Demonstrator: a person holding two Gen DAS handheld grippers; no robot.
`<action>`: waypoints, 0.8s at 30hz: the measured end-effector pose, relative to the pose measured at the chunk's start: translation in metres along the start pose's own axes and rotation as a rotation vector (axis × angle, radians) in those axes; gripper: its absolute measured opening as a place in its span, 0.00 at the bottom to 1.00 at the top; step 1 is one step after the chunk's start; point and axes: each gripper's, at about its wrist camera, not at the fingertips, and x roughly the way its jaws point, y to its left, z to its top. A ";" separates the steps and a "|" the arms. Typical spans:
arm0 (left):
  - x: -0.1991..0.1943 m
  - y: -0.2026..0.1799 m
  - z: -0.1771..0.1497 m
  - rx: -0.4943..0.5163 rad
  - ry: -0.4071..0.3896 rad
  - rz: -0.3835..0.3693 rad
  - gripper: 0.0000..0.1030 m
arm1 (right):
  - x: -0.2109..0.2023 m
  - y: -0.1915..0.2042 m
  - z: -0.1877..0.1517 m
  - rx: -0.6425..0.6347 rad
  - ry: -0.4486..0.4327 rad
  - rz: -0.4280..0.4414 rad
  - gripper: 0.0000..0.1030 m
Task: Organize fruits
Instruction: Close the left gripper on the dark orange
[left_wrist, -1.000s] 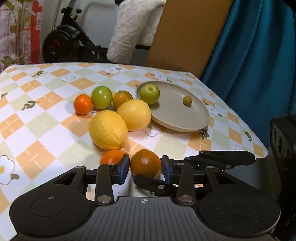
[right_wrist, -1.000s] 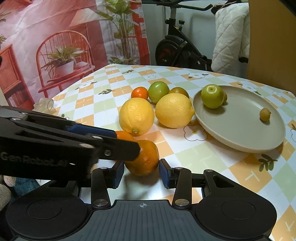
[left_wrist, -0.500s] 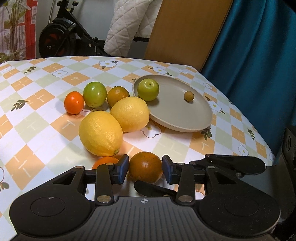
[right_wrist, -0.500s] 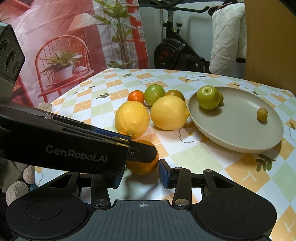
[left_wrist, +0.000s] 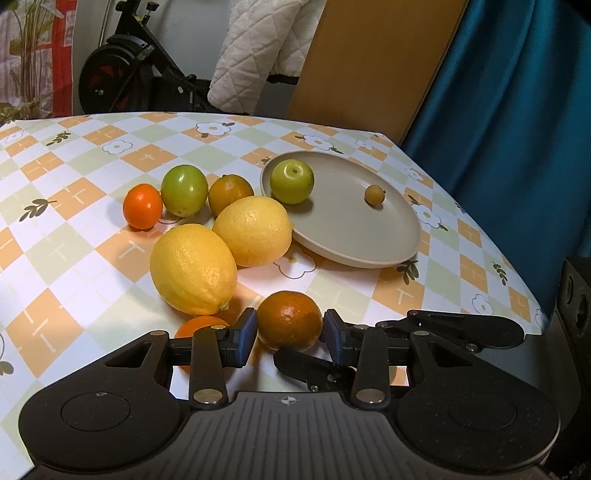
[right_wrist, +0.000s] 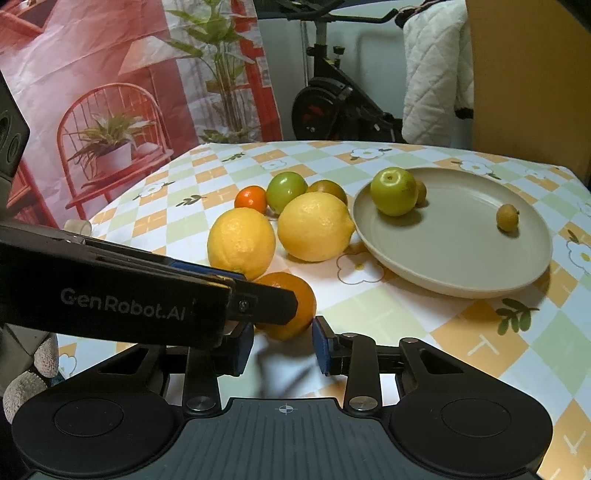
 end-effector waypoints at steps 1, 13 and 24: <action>0.001 0.000 0.000 -0.001 0.003 0.004 0.40 | 0.000 0.000 0.000 -0.001 -0.001 -0.001 0.31; 0.019 -0.003 0.011 0.028 0.012 -0.007 0.45 | 0.008 -0.006 0.003 -0.002 -0.027 -0.029 0.33; 0.020 -0.015 0.015 0.094 -0.004 -0.003 0.44 | 0.005 -0.016 0.007 0.011 -0.074 -0.034 0.35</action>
